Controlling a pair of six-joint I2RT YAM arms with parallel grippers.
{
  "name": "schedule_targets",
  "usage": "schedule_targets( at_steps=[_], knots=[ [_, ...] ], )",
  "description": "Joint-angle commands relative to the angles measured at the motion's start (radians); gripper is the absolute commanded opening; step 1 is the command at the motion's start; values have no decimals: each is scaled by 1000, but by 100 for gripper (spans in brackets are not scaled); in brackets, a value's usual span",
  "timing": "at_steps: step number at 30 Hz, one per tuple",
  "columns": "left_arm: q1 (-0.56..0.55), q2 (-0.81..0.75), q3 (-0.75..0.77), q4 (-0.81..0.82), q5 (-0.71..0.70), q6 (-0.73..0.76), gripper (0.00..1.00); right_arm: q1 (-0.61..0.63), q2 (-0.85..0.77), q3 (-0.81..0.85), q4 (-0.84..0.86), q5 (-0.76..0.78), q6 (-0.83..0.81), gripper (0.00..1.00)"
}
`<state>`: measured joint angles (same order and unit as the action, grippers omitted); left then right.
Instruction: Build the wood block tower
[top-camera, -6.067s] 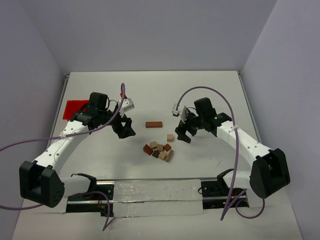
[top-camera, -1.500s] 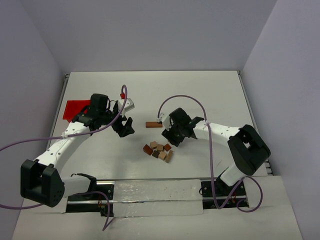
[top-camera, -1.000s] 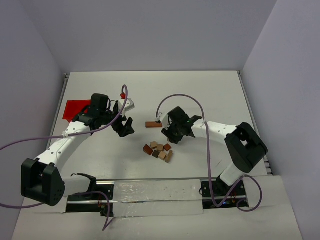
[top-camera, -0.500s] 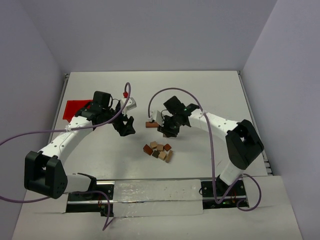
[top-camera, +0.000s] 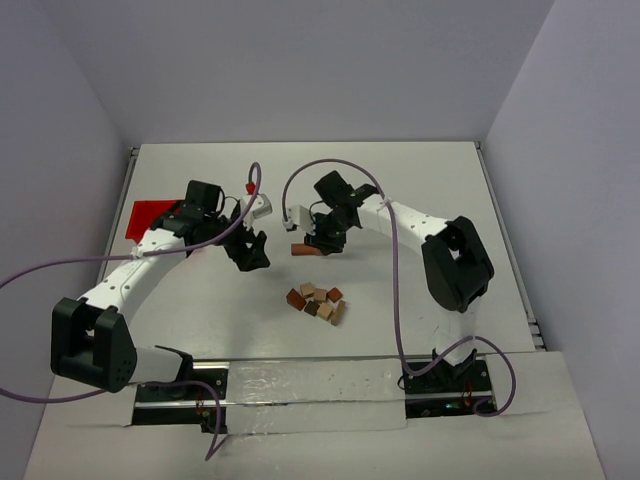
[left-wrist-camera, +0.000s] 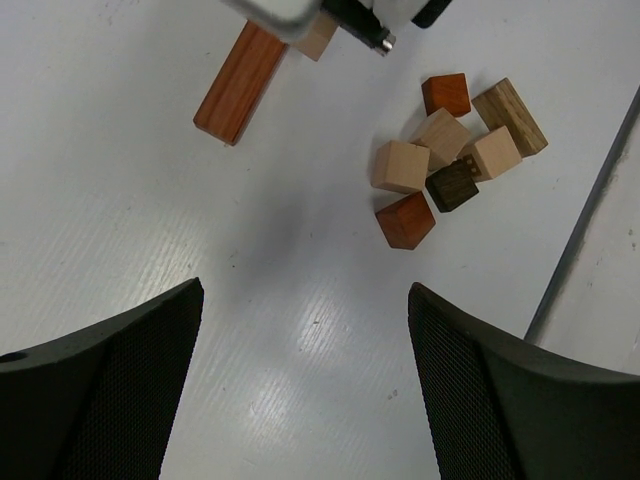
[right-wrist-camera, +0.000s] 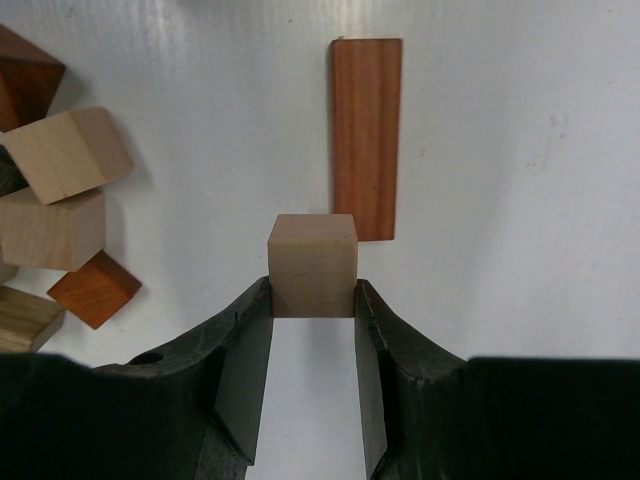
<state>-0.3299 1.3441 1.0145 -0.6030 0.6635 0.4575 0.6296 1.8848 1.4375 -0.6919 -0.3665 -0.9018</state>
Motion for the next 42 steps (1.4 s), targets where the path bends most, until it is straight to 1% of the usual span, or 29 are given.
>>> schedule_targets(
  at_steps=[1, 8, 17, 26, 40, 42],
  knots=[
    [31, -7, 53, 20, 44, -6, 89, -18, 34, 76, -14, -27, -29, 0],
    [61, 10, 71, 8, 92, -10, 90, -18, 69, 107, -6, -19, -44, 2],
    [63, 20, 72, 5, 94, -10, 90, -18, 109, 141, 3, -23, -48, 5],
    [65, 32, 68, 9, 94, -10, 90, -18, 137, 165, -4, -35, -63, 10],
    [68, 38, 65, 9, 93, -10, 90, -16, 152, 152, 5, -32, -78, 18],
    [68, 40, 68, 9, 94, -8, 90, -16, 154, 152, 3, -31, -82, 20]
  ],
)
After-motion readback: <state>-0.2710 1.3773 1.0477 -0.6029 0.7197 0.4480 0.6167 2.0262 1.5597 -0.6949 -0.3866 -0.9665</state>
